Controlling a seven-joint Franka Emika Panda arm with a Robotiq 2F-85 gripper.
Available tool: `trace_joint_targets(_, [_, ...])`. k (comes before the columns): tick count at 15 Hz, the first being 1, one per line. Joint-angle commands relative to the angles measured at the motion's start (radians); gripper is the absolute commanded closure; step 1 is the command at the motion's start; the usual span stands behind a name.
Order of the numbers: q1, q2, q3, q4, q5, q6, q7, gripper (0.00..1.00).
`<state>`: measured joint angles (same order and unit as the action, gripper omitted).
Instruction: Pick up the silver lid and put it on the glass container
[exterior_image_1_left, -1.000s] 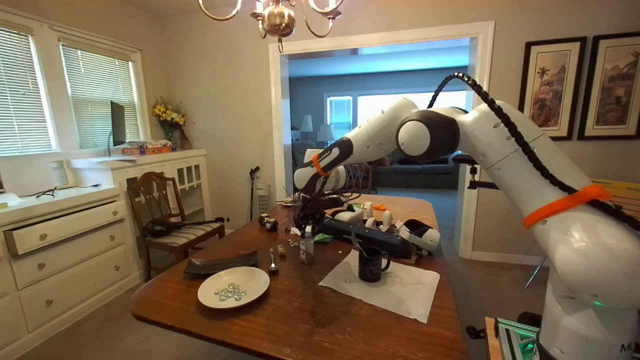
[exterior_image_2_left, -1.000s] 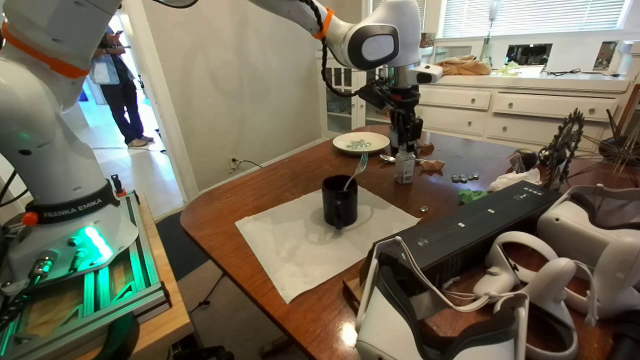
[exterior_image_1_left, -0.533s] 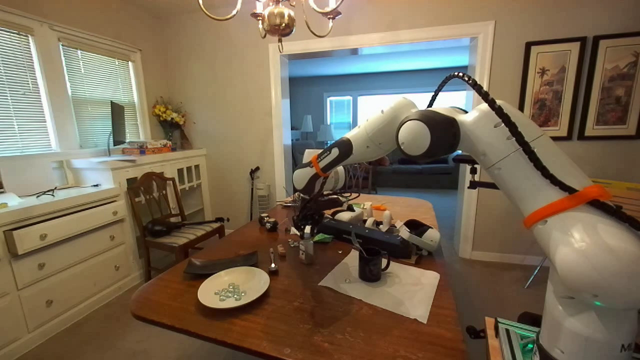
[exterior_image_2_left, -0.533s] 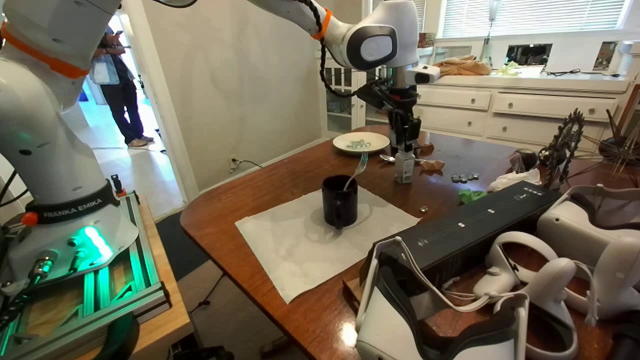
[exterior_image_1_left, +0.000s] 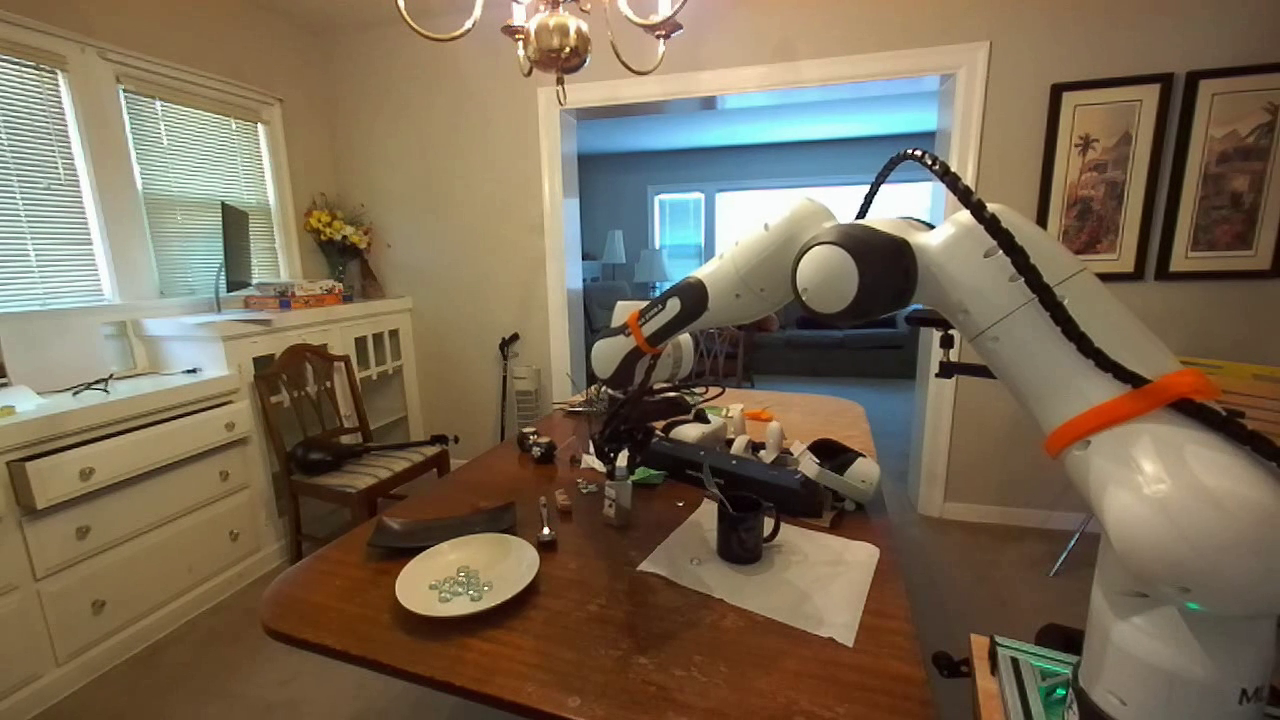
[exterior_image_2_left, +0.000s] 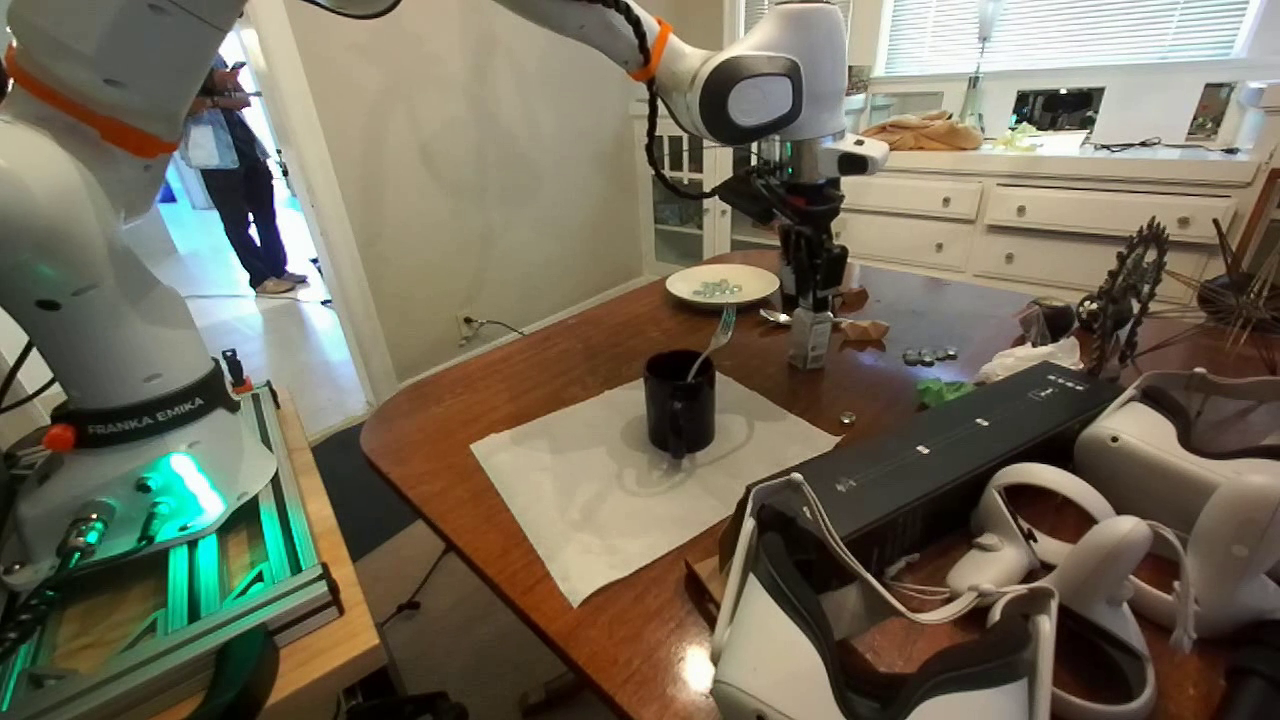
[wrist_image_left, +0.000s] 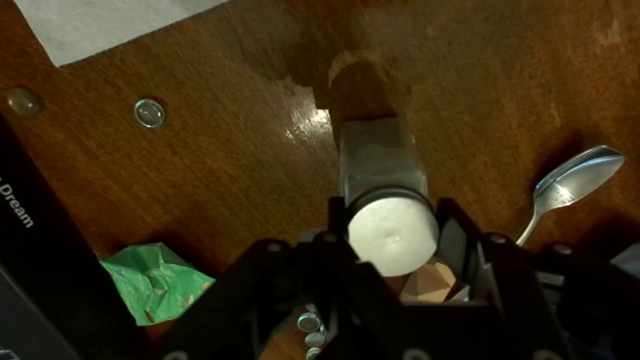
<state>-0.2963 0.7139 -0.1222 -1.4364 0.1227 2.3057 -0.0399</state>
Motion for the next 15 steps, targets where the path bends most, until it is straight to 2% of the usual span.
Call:
trace_joint_targets(1, [-0.017,0.033,0.017,0.033,0.011,-0.044,-0.02,0.77])
trace_joint_targets(14, [0.002,0.048,0.038,0.074,0.01,-0.07,-0.004,0.77])
trace_joint_targets(15, [0.003,0.049,0.04,0.078,0.01,-0.077,-0.003,0.27])
